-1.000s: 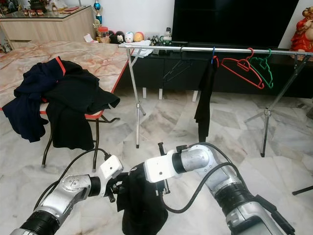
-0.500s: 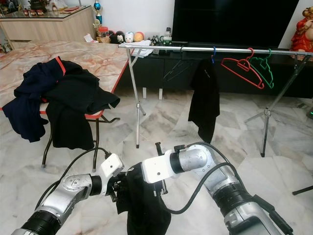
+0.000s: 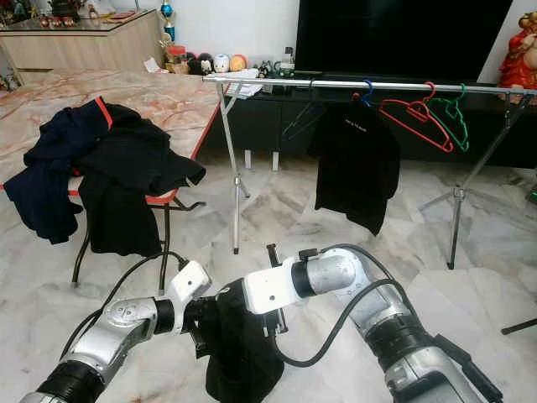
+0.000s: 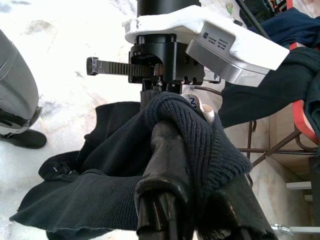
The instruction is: Hang hanger
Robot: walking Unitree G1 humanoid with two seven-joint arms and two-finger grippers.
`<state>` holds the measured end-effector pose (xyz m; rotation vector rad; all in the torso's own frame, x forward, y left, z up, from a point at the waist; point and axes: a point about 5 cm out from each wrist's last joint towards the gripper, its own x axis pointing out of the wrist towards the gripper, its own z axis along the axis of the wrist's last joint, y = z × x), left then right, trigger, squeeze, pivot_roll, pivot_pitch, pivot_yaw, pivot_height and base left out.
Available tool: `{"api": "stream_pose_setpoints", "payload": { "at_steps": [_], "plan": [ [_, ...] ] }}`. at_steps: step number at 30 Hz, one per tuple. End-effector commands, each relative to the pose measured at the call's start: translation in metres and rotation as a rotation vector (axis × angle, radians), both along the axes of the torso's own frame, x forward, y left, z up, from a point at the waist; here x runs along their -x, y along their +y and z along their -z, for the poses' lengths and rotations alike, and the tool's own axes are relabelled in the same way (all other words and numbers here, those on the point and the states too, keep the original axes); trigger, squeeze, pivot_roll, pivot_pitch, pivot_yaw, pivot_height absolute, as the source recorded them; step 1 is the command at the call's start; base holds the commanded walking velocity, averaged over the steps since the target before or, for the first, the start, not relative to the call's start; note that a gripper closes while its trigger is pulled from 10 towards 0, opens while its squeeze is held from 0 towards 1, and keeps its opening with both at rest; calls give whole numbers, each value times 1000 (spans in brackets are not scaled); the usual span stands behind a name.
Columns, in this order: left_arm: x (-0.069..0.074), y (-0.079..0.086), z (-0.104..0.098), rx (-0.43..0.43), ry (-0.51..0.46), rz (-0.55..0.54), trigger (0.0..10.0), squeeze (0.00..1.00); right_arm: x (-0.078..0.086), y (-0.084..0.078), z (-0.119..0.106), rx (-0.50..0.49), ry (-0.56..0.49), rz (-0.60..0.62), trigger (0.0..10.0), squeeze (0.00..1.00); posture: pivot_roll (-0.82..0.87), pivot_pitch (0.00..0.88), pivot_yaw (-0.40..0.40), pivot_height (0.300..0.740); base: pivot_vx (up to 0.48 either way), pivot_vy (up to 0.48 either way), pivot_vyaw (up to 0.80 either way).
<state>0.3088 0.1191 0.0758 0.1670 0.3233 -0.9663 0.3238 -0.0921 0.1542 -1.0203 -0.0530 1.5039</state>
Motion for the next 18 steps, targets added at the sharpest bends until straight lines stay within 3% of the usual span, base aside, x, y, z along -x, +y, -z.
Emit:
{"api": "stream_pose_setpoints", "payload": {
  "at_steps": [1, 16, 17, 18],
  "plan": [
    [-3, -1, -9, 31, -32, -6, 0, 0, 0, 2, -5, -40, -11, 4, 10000, 0, 22, 18, -13, 740, 0, 0, 0],
    [-3, -3, -10, 56, -27, -11, 0, 0, -1, -3, -3, -59, 20, 46, 10000, 0, 21, 14, -11, 740, 0, 0, 0],
    [-3, -3, -10, 56, -27, -12, 0, 0, -2, -3, -3, -63, 21, 49, 10000, 651, 21, 11, -10, 740, 0, 0, 0],
    [-2, -3, -10, 55, -27, -13, 0, 0, -1, -4, -3, -69, 25, 53, 10000, 1000, 20, 11, -9, 740, 0, 0, 0]
  ]
}}
